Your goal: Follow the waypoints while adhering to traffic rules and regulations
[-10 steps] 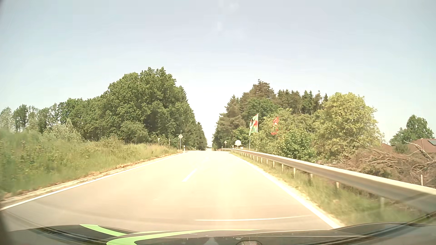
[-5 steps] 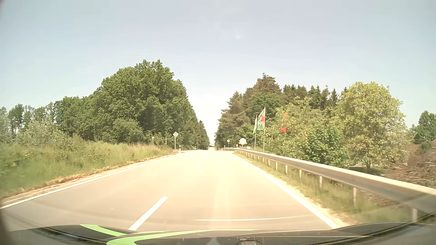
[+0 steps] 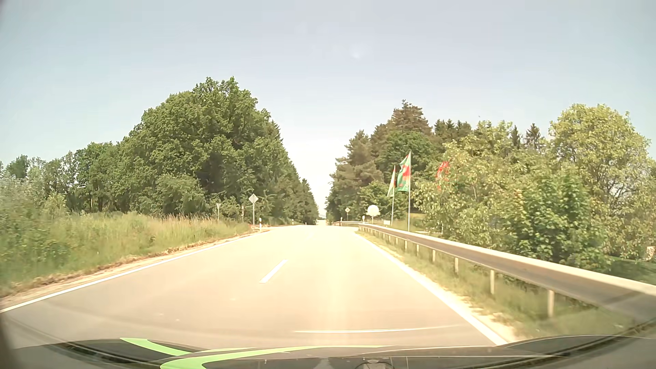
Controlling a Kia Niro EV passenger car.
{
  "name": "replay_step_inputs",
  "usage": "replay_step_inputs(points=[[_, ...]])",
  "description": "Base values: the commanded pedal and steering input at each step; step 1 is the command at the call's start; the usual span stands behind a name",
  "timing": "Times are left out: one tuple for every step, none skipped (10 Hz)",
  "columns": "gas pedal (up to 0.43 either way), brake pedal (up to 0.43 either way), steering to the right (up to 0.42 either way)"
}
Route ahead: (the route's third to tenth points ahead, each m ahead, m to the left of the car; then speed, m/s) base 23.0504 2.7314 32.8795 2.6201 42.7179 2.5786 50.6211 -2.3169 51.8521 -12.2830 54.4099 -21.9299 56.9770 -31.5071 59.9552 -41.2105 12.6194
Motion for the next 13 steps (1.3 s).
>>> replay_step_inputs(points=[[0.000,0.238,-0.008],[0.000,0.244,-0.008],[0.000,0.250,-0.008],[0.000,0.250,-0.008],[0.000,0.256,-0.008],[0.000,0.256,-0.008],[0.000,0.256,-0.008],[0.000,0.262,-0.009],[0.000,0.268,-0.009],[0.000,0.268,-0.010],[0.000,0.268,-0.013],[0.000,0.268,-0.015],[0.000,0.268,-0.015]])
